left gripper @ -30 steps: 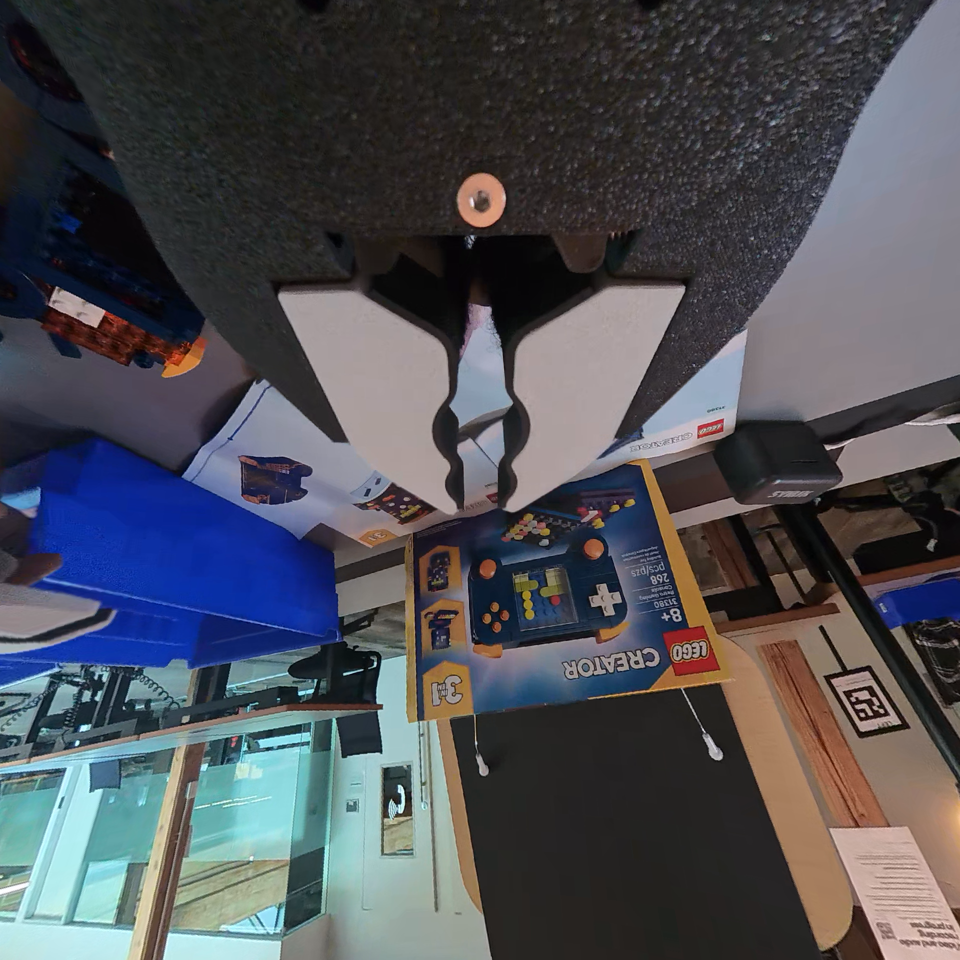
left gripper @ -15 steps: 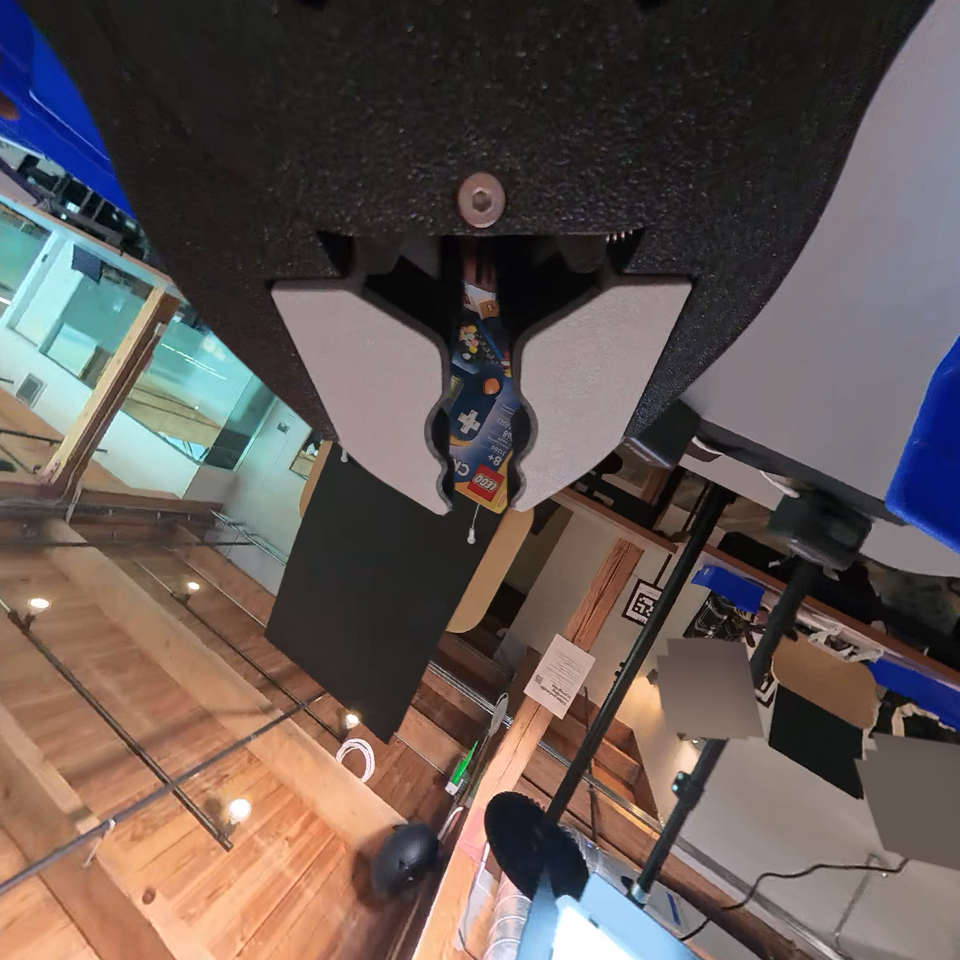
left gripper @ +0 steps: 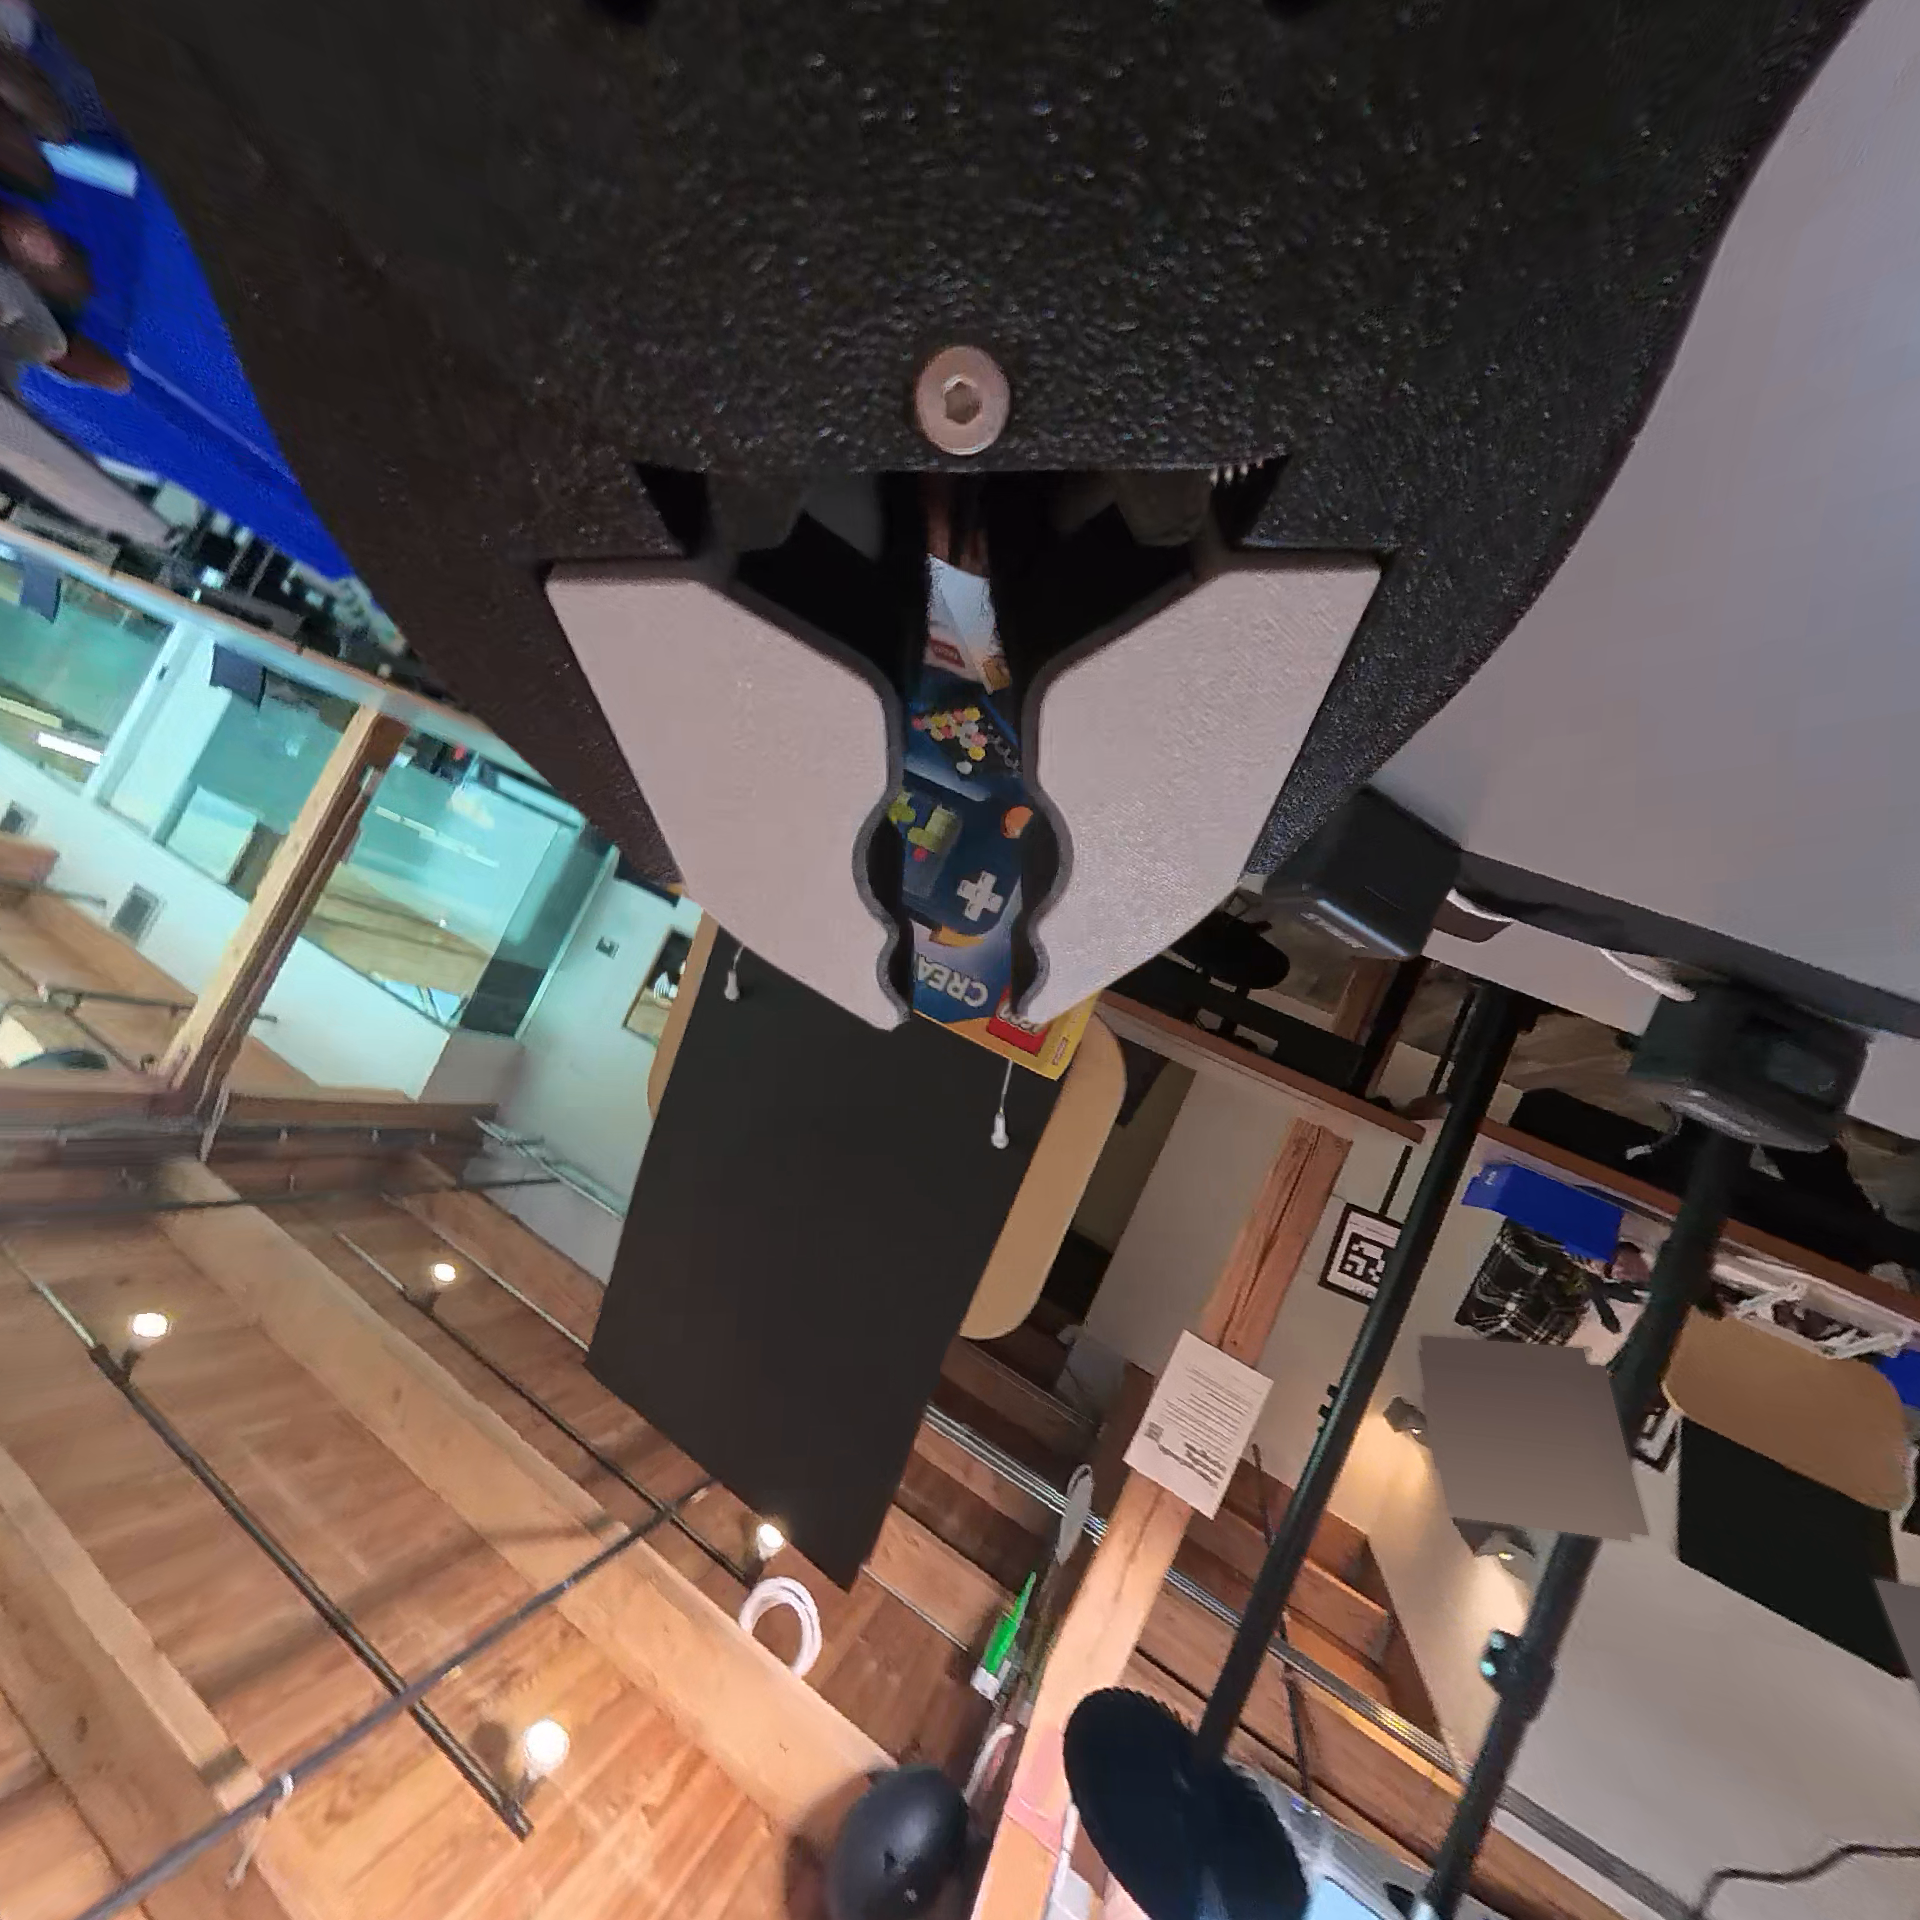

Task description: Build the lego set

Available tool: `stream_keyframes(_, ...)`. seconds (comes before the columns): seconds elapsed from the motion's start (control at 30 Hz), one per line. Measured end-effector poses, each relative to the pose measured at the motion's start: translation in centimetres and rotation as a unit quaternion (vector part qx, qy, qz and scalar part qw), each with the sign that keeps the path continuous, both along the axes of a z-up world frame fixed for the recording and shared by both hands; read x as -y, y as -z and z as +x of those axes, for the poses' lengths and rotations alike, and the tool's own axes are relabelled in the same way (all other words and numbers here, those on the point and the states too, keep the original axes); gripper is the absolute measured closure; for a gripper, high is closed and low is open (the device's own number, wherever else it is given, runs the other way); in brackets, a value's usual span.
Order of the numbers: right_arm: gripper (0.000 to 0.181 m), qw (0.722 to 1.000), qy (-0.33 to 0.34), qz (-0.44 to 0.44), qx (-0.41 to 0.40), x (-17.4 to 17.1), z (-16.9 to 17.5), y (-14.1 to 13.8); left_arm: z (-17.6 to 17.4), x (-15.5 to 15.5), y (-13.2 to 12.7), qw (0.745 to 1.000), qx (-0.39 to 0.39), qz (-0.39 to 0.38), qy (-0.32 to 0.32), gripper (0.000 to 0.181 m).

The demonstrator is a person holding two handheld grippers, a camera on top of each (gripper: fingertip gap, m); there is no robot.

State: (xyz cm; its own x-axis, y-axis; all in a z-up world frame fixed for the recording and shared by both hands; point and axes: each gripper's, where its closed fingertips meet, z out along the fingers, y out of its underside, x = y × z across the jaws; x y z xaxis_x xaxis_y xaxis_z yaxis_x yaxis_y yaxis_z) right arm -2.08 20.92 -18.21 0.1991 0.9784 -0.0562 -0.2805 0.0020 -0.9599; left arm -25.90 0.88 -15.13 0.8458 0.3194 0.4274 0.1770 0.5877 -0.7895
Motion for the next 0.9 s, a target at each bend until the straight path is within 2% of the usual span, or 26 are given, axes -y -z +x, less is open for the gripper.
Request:
stream_keyframes(0.17, 0.18, 1.0, -0.01, -0.002, 0.011, 0.2, -0.4, 0.4, 2.7, -3.1, 0.6, 0.991, -0.085, -0.102, 0.026, 0.165)
stream_keyframes(0.27, 0.18, 1.0, -0.005, 0.008, 0.011, 0.3, -0.3, 0.3, 4.4, -5.0, 1.5, 0.975, -0.136, -0.17, 0.043, 0.164)
stream_keyframes(0.47, 0.18, 0.999, -0.008, 0.032, 0.02, 0.9, -0.5, 0.2, 6.8, -7.1, 3.1, 0.945, -0.201, -0.247, 0.08, 0.164)
stream_keyframes(0.57, 0.18, 0.999, -0.009, 0.031, 0.026, 0.9, -0.7, 0.5, 7.3, -7.3, 3.3, 0.945, -0.191, -0.246, 0.101, 0.164)
stream_keyframes(0.7, 0.18, 0.999, 0.0, 0.039, 0.028, 0.7, -0.6, 0.5, 6.8, -6.7, 2.4, 0.963, -0.14, -0.196, 0.122, 0.164)
stream_keyframes(0.8, 0.18, 0.999, 0.002, 0.042, 0.031, 0.7, -0.7, 0.6, 6.0, -6.1, 2.1, 0.972, -0.11, -0.172, 0.117, 0.164)
stream_keyframes(0.9, 0.18, 0.998, 0.001, 0.044, 0.035, 0.7, -0.8, 0.7, 5.8, -6.2, 2.3, 0.969, -0.125, -0.186, 0.101, 0.164)
